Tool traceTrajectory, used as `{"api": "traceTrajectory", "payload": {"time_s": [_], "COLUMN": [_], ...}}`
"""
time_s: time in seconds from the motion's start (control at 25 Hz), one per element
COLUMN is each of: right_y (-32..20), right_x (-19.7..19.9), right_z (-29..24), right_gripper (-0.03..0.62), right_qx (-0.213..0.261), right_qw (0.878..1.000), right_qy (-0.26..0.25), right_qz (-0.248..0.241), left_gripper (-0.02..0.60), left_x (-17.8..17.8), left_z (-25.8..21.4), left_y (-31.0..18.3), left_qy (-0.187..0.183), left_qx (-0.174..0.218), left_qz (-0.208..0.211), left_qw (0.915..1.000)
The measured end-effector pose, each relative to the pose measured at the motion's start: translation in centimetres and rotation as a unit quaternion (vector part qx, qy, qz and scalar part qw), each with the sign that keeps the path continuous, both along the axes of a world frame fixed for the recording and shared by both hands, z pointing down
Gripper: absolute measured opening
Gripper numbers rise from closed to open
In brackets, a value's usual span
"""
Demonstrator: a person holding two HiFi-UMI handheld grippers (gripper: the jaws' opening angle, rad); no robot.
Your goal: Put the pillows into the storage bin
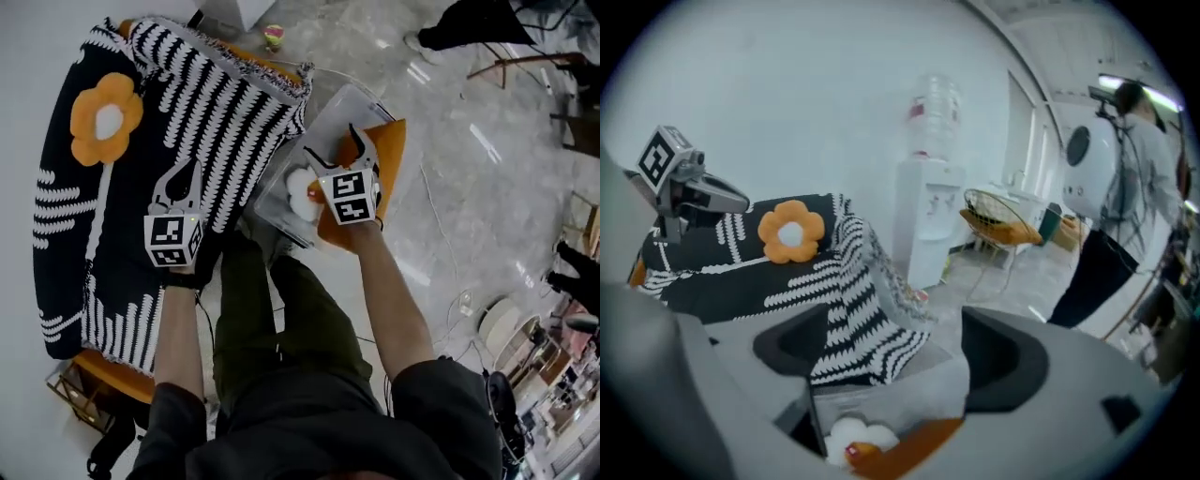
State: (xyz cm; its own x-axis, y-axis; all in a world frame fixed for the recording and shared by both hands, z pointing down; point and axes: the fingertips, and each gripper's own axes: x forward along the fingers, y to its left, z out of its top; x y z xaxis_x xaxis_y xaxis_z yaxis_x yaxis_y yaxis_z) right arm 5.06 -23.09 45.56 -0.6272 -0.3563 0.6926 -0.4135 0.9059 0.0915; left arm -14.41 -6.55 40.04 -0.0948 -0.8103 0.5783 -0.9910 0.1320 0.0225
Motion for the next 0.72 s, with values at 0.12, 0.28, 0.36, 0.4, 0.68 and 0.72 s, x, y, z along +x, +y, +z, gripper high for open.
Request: {"api": "traceTrajectory", "payload": {"time_s": [0.12,0.28,0.36,0.4,0.68,0.72], "right_y": [1.5,4.1,5.6,6.4,11.2,11.9], "right_x": [-6.0,-12.9,-16.2,-17.8,-30.4,-32.3], "right_z": [-1.8,-2.6,-2.7,-2.8,-3.2,-3.1], "right_gripper": [0.436,0.436,0.436,0.436,0.436,0.436], "right_qx": [0.026,0.042,0.051,0.055,0.085,0.090], "right_qw": [0.998,0.991,0.987,0.984,0.961,0.956], "right_qy": [-0.002,-0.001,0.007,0.011,0.022,0.022], "right_qz": [-0.057,-0.124,-0.154,-0.170,-0.264,-0.280], "left_gripper": [0.005,0.004,0.005,0.003,0.005,0.005], "left_x": [-4.0,-7.7,-9.6,-10.7,-20.2,-21.5], "left_z": [0.3,1.0,1.2,1.3,2.1,2.3], "left_y": [3.4,7.2,8.9,9.8,13.5,13.8], "left_qy": [0.004,0.010,0.012,0.014,0.020,0.020], "left_qx": [0.004,0.005,0.007,0.007,0.019,0.021], "left_qz": [-0.047,-0.091,-0.105,-0.113,-0.167,-0.175], "left_qw": [0.9989,0.9958,0.9943,0.9934,0.9856,0.9842]}}
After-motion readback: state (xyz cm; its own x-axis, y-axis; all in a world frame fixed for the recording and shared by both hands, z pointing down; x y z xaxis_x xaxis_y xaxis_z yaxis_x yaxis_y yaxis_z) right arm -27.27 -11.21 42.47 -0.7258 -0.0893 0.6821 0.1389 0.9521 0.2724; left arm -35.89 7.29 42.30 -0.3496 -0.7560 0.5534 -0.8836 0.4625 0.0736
